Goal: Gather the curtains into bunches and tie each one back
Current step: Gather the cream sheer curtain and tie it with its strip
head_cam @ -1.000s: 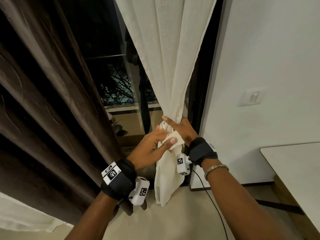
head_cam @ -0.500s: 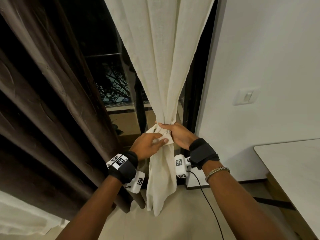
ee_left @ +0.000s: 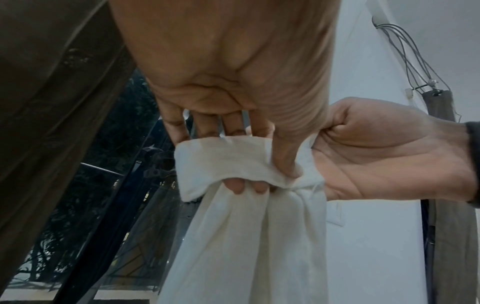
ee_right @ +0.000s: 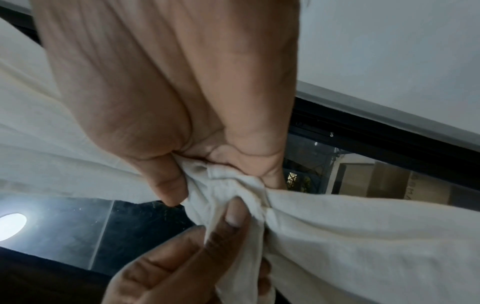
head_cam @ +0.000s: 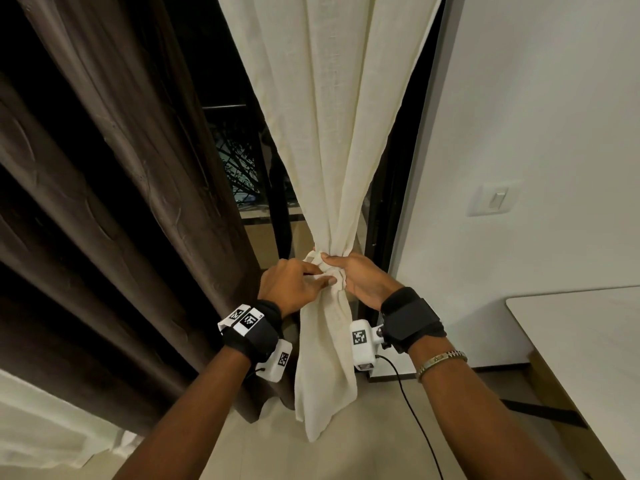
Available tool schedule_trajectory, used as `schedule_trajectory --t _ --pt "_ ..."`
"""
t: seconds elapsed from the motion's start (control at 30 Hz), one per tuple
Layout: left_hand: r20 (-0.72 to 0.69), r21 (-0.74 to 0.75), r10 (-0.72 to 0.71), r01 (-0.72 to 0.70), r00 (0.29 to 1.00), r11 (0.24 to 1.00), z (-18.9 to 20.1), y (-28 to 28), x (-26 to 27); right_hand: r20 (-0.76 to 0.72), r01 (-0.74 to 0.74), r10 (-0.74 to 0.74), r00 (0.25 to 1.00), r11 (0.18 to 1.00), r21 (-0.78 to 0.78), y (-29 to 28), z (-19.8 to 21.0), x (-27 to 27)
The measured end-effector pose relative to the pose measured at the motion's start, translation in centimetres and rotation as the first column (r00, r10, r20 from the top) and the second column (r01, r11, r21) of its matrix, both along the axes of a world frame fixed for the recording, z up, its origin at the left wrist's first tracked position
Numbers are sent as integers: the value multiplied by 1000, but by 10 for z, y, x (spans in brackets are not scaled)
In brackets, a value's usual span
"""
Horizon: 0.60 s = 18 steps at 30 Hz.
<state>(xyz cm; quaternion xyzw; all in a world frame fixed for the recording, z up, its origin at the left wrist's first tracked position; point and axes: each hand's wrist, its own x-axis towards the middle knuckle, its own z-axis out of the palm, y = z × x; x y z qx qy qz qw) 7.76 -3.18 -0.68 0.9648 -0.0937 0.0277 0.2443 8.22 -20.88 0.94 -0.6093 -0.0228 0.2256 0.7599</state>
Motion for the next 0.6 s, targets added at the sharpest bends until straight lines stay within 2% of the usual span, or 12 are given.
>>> schedule_trajectory --t 0.07,0.13,0.2,0.23,0.33,0.43,0.47,0.6 --pt "8 -15 -8 8 1000 1000 -1 -1 -6 7 -3 3 1000 999 -40 0 -3 -6" --pt "4 -38 -77 77 997 996 -3 -6 -11 63 -30 38 997 992 -124 -3 -1 -9" --pt "9 -136 -106 106 994 985 -1 -8 -14 145 -53 77 986 985 -163 -13 2 -8" --pt "38 -192 -75 81 996 978 0 -6 -15 175 -61 89 981 986 -156 -19 5 -8" --pt "170 -395 99 -24 980 918 6 4 -15 244 -60 76 967 995 -75 -35 17 -8" --pt "208 -635 227 -45 951 771 28 4 -10 310 23 -32 950 999 31 -39 45 -7" --pt "234 -671 230 -14 945 741 38 2 -7 332 50 -65 941 997 55 -38 54 -4" --pt "383 -697 246 103 890 710 79 -8 5 393 154 -210 895 973 171 -36 88 8"
